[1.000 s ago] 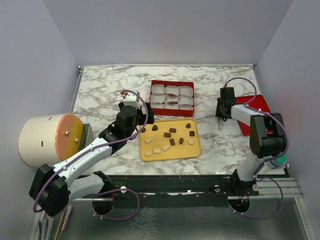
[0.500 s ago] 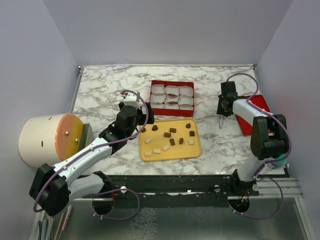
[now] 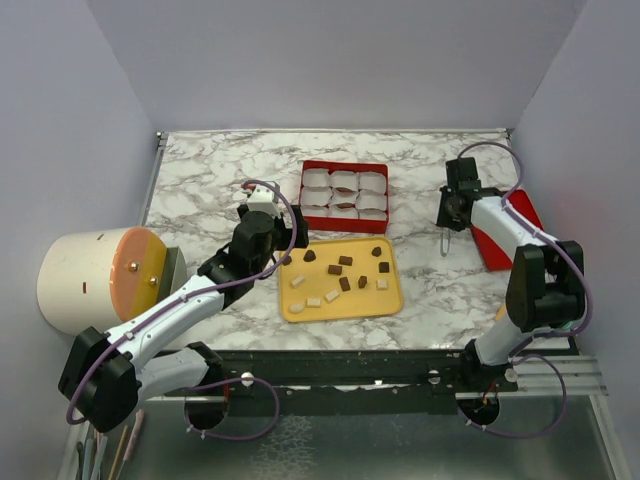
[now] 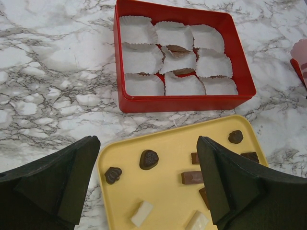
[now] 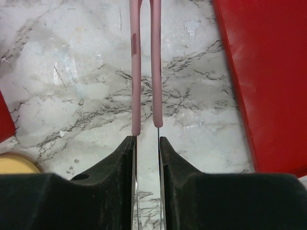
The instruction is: Pack the chocolate
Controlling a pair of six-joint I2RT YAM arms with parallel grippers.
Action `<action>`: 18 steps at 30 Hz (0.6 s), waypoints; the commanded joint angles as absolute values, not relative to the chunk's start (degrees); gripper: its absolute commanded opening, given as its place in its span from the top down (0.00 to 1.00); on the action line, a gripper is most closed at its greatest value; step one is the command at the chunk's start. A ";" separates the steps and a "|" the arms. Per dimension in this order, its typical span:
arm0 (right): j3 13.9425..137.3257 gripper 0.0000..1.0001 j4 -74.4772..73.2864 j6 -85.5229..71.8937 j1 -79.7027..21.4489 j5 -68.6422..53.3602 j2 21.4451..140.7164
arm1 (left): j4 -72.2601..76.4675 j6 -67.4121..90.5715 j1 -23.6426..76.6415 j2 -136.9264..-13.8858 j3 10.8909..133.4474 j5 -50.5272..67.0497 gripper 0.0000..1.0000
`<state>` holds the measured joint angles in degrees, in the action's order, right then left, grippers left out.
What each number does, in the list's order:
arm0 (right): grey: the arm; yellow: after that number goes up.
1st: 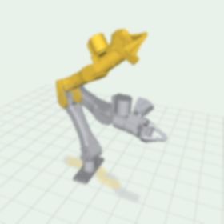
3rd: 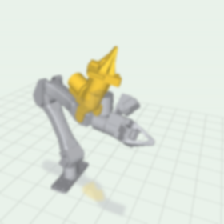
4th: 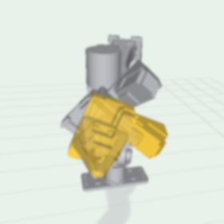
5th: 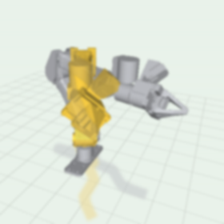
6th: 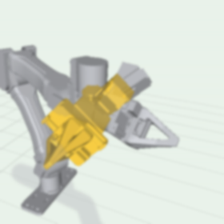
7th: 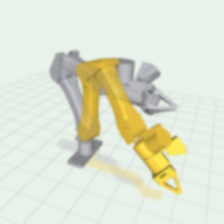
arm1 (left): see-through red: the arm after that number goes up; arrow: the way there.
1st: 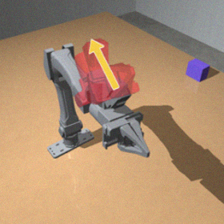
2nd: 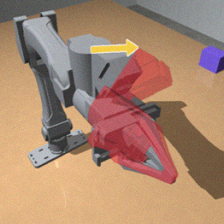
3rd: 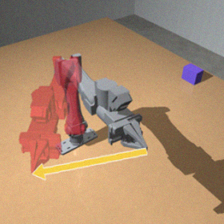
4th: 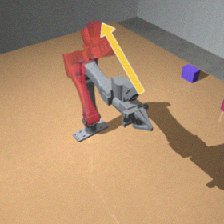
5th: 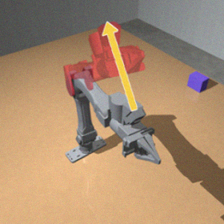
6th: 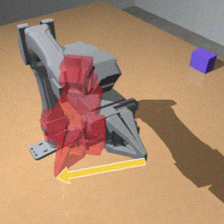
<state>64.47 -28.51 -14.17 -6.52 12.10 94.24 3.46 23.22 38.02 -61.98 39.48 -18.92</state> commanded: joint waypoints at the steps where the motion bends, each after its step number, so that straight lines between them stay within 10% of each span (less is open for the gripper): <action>1: 66.27 0.99 -32.04 -14.85 -7.73 10.92 90.48 | 2.95 23.03 38.47 -61.42 40.24 -19.31 0.08; 18: 64.42 0.99 -42.31 -16.61 -14.15 7.20 80.51 | 2.13 22.69 38.50 -62.31 41.18 -19.59 0.08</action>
